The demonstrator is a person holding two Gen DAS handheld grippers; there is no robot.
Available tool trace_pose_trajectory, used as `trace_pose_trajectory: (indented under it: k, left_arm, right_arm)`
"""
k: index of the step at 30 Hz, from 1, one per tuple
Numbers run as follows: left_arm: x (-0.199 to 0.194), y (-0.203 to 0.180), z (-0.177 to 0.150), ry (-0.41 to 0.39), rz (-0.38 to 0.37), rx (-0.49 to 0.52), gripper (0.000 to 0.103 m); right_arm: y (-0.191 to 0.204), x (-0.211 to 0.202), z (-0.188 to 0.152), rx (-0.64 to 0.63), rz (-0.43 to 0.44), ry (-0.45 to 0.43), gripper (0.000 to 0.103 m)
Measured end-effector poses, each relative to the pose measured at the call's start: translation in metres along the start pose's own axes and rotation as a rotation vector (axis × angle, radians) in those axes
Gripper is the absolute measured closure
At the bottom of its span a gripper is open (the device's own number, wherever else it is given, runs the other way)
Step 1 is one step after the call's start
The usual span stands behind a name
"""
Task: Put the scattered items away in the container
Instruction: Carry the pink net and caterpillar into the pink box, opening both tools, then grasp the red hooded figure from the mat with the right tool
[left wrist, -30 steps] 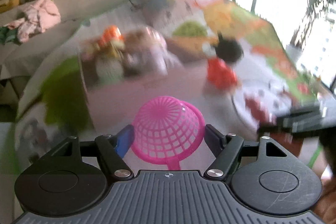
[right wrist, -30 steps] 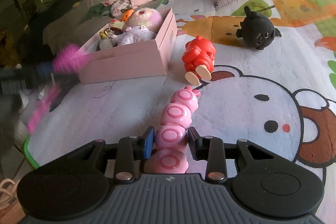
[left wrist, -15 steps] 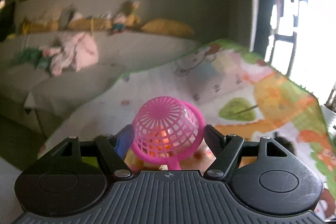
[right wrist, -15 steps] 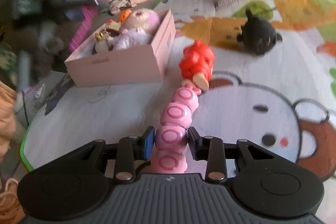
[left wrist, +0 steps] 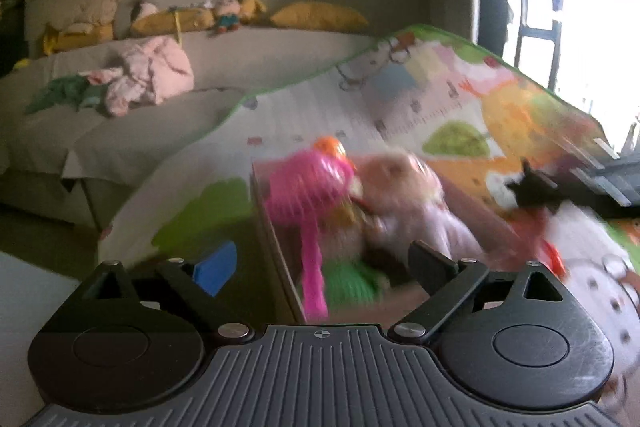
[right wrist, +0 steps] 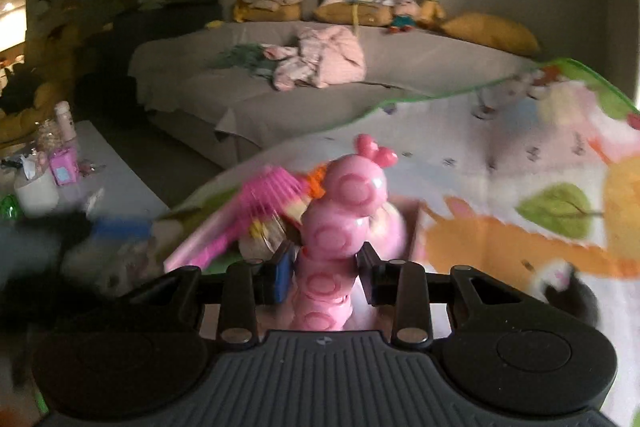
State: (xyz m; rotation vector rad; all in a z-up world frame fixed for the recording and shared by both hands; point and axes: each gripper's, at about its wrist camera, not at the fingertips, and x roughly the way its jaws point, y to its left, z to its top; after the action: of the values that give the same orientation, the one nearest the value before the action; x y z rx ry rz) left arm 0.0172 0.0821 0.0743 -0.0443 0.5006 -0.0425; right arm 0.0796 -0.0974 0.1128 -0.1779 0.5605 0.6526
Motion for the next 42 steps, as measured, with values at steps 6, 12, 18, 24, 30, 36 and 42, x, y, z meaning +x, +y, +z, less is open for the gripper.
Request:
trace_pose_trajectory:
  k: [6, 12, 18, 24, 30, 36, 42]
  left_arm:
    - [-0.008, -0.011, -0.031, 0.078, -0.091, 0.004, 0.006]
    - [0.000, -0.025, -0.048, 0.125, -0.160, -0.014, 0.005]
    - [0.006, -0.031, -0.054, 0.153, -0.158, -0.033, 0.005]
    - [0.002, -0.045, -0.061, 0.185, -0.150, -0.012, 0.003]
    - [0.005, -0.065, -0.059, 0.215, -0.149, 0.030, 0.003]
    - [-0.005, -0.085, -0.057, 0.228, -0.131, 0.099, 0.003]
    - [-0.013, -0.092, -0.056, 0.238, -0.097, 0.124, 0.002]
  right_arm:
    - [-0.007, 0.049, 0.021, 0.109, 0.059, 0.084, 0.064]
    - [-0.015, 0.031, 0.003, 0.113, 0.033, 0.083, 0.064]
    - [-0.053, -0.013, -0.029, 0.171, -0.101, 0.028, 0.064]
    - [-0.105, -0.038, -0.088, 0.251, -0.243, 0.099, 0.064]
    - [-0.114, -0.036, -0.113, 0.318, -0.159, 0.085, 0.043]
    - [-0.087, -0.023, -0.116, 0.208, -0.135, 0.064, 0.043]
    - [-0.061, -0.022, -0.109, 0.076, -0.402, 0.030, 0.043]
